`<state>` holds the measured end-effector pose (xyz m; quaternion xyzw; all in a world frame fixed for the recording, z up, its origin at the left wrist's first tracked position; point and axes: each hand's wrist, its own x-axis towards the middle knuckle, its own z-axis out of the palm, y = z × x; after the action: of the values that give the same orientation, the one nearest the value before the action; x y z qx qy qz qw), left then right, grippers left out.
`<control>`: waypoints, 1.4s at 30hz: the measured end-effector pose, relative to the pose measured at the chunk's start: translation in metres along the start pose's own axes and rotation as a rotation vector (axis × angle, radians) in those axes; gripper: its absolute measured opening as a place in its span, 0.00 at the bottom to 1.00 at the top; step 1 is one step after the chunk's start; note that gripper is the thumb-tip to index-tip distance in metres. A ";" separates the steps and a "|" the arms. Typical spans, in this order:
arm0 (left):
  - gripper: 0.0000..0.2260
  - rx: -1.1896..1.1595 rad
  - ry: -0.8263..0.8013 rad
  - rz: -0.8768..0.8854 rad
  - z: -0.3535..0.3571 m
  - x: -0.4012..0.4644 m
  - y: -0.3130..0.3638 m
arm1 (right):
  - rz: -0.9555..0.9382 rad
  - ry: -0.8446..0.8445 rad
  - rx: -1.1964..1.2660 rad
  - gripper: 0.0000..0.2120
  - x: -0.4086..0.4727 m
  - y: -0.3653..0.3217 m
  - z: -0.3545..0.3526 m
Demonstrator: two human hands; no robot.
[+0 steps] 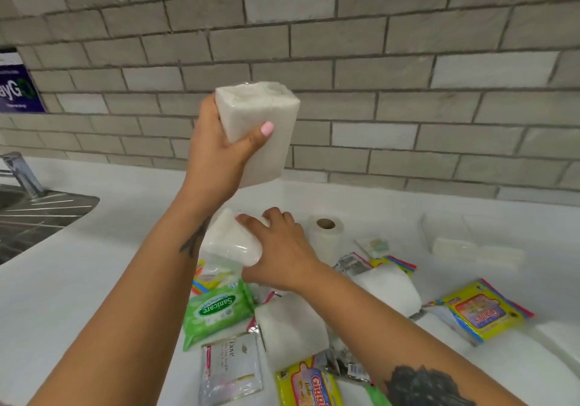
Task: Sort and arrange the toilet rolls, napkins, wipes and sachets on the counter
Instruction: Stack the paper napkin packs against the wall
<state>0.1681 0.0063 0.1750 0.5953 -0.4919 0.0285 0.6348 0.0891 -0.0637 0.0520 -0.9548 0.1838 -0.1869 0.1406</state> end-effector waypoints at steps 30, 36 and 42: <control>0.29 -0.275 -0.102 -0.056 0.247 0.021 0.008 | 0.836 0.319 -0.032 0.38 -0.145 0.307 -0.152; 0.27 -0.235 -0.145 -0.040 0.261 0.023 -0.004 | 0.983 0.270 -0.023 0.37 -0.142 0.355 -0.149; 0.22 -0.236 -0.160 -0.037 0.269 0.028 -0.019 | 1.094 0.213 -0.063 0.36 -0.130 0.387 -0.128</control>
<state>0.0354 -0.2257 0.1276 0.5258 -0.5299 -0.0889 0.6594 -0.1912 -0.3822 -0.0039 -0.6997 0.6713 -0.1763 0.1692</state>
